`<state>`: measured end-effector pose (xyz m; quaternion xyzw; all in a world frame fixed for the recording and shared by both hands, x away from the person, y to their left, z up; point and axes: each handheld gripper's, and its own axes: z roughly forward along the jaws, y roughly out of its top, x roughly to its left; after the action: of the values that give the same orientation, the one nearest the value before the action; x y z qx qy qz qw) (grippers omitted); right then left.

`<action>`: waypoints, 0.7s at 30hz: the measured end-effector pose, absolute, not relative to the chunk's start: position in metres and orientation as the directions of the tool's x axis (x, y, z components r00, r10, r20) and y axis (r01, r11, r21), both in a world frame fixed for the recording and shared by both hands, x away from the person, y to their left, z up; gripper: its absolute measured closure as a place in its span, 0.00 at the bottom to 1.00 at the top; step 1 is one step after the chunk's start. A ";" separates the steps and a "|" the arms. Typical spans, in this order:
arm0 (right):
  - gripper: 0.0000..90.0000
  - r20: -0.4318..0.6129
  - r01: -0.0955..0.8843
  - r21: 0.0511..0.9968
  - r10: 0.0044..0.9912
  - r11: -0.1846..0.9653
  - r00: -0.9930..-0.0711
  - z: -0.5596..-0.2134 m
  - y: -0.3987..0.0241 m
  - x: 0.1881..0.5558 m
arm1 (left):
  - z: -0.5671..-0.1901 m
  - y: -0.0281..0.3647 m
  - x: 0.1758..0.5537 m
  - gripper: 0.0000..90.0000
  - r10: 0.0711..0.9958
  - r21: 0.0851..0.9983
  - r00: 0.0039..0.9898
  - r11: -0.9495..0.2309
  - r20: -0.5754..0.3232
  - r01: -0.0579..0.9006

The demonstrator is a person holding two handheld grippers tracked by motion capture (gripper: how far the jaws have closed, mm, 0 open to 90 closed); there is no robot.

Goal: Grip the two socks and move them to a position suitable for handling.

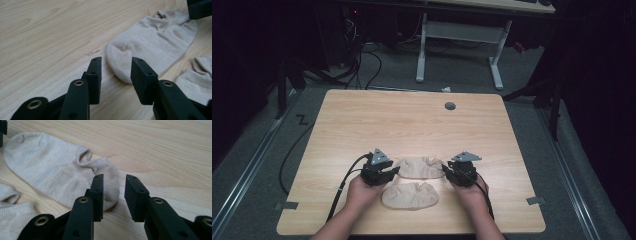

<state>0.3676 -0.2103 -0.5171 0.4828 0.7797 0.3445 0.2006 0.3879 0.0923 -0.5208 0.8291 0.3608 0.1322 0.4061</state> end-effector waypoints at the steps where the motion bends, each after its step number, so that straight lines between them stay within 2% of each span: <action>1: 0.75 0.023 0.621 0.726 0.893 0.295 -0.450 -0.517 -0.210 0.368 | -0.521 0.091 0.388 0.68 0.705 0.769 0.706 -0.414 -0.068 0.487; 7: 0.72 0.039 0.619 0.736 0.896 0.273 -0.442 -0.514 -0.216 0.361 | -0.517 0.090 0.388 0.67 0.705 0.781 0.701 -0.376 -0.109 0.499; 13: 0.71 0.103 0.647 0.733 0.906 0.211 -0.411 -0.513 -0.223 0.367 | -0.518 0.089 0.389 0.66 0.726 0.773 0.682 -0.380 -0.091 0.508; 21: 0.71 0.098 0.656 0.715 0.895 0.240 -0.435 -0.516 -0.218 0.376 | -0.520 0.082 0.399 0.66 0.734 0.763 0.673 -0.381 -0.093 0.521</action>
<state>0.3757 -0.2184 -0.5160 0.5042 0.7692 0.3544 0.1686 0.3986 0.0815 -0.5197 0.8205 0.3826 0.1317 0.4037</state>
